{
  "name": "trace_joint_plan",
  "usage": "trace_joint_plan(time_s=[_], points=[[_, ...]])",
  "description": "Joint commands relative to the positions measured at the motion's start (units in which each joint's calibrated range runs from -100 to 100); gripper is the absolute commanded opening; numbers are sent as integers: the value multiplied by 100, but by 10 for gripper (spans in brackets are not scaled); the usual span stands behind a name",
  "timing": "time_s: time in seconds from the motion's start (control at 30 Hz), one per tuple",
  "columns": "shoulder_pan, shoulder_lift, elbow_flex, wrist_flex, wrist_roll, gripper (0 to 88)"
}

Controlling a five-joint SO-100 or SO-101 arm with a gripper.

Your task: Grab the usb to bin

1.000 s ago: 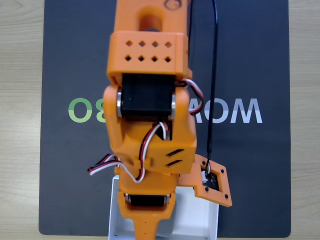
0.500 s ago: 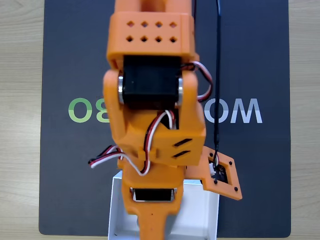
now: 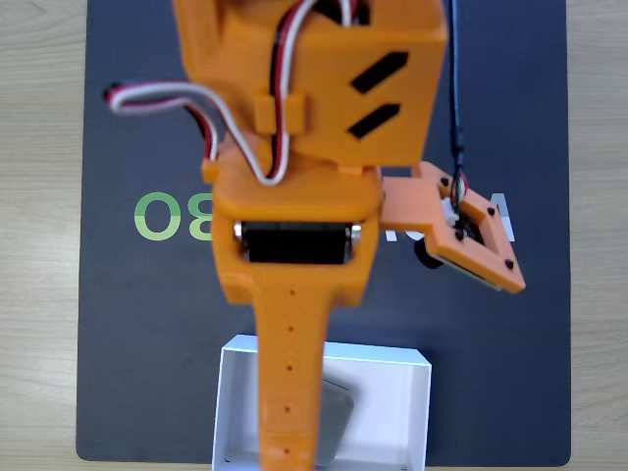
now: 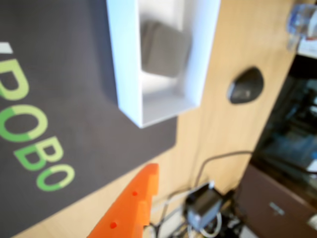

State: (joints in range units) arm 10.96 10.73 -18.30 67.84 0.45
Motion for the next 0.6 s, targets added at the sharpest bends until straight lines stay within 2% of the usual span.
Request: trace_joint_plan(time_s=[0.0, 0.2, 0.4, 0.47, 0.57], points=[[23, -1196, 755, -15, -18, 507], [-19, -2722, 1993, -23, -18, 263], [-11, -4070, 3122, -23, -24, 67], [-11, -4502, 3574, -23, -24, 10], [-120, -5181, 4387, -23, -2, 10]])
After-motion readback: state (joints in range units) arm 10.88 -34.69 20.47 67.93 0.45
